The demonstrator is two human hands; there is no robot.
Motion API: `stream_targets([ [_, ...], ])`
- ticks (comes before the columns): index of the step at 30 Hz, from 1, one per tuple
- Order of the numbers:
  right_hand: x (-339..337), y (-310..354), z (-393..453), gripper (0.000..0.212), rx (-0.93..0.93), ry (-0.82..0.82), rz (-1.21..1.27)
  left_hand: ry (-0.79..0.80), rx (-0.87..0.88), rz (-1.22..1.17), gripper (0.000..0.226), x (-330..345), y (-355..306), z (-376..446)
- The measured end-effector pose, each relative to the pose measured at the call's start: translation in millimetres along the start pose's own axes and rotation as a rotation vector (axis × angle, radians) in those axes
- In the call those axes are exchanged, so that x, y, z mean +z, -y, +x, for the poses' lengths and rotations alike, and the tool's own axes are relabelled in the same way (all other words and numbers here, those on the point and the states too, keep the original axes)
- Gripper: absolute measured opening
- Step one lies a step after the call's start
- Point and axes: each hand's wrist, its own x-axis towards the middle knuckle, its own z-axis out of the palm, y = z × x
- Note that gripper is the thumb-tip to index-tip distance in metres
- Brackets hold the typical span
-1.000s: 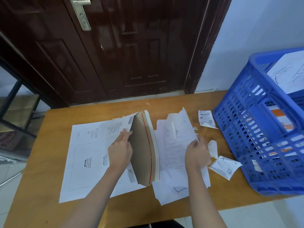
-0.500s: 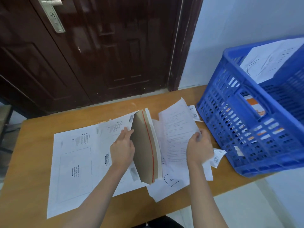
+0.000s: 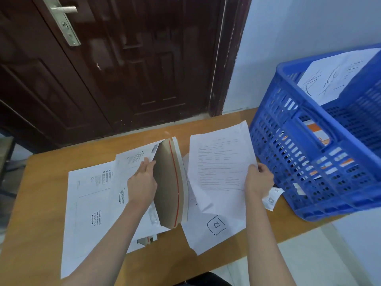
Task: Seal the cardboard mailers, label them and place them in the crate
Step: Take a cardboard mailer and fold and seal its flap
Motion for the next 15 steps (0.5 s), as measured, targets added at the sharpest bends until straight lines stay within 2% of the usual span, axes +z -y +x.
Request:
stream_targets([
  [5,16.2,13.9,-23.8,0.016,-0.097,0.189,-0.013,0.02,-0.034,0.02,0.051,-2.4,2.5,-0.5],
  [10,30.7,21.8,-43.0,0.017,-0.241,0.204,-0.103,0.038,-0.072,0.013,0.051,-2.8,7.1,1.6],
  [15,49.6,23.7,-59.4,0.024,-0.406,0.209,-0.272,0.064,0.014,0.032,0.052,-3.9,2.0,-5.4],
])
